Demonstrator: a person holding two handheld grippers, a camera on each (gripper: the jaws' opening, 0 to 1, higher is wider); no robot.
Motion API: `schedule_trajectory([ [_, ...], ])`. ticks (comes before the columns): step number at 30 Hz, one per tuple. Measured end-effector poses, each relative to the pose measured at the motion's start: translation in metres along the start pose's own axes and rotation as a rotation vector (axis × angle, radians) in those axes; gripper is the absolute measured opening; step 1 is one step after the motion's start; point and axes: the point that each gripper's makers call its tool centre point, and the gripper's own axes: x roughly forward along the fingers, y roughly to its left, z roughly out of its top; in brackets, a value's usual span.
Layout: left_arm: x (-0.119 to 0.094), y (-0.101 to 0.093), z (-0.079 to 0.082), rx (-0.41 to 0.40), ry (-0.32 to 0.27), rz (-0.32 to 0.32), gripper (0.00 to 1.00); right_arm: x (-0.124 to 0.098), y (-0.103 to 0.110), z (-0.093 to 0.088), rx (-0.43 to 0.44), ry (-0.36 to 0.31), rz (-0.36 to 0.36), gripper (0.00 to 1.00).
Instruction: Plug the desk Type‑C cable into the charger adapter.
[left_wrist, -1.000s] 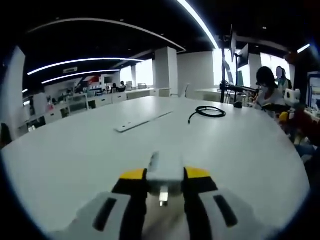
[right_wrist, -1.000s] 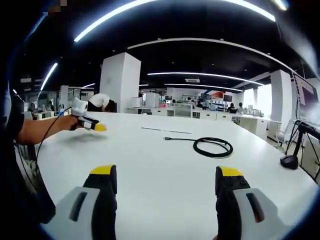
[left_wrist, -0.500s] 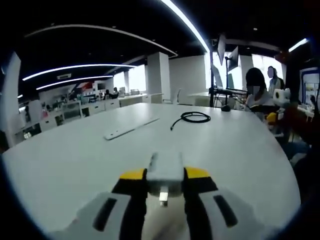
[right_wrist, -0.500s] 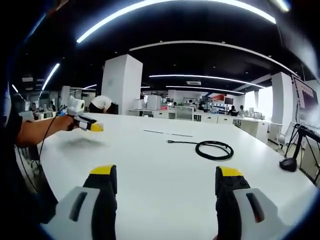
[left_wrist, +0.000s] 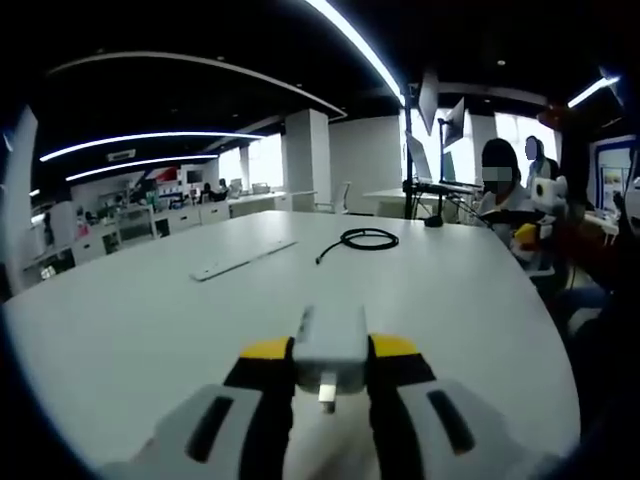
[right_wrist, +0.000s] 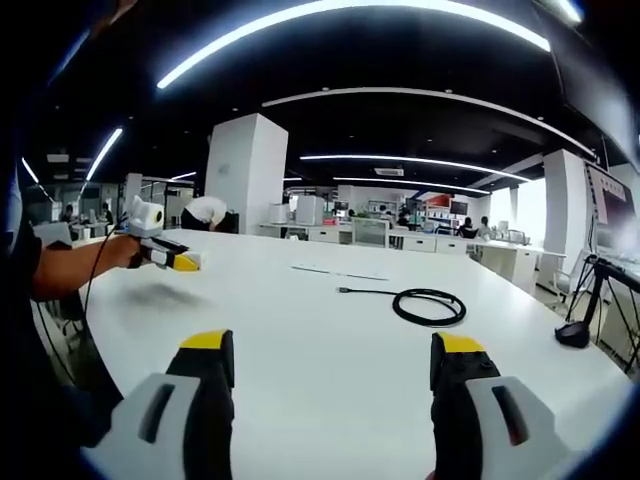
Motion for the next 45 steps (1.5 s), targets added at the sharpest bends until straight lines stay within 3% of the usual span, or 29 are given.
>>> schedule_trajectory([
  [24, -0.015, -0.074, -0.025, 0.005, 0.019, -0.102, 0.26, -0.016, 0.013, 0.014, -0.018, -0.03, 0.021, 0.8],
  [45, -0.012, -0.108, -0.052, 0.009, 0.053, -0.178, 0.26, -0.021, 0.022, 0.007, -0.011, -0.022, 0.037, 0.79],
])
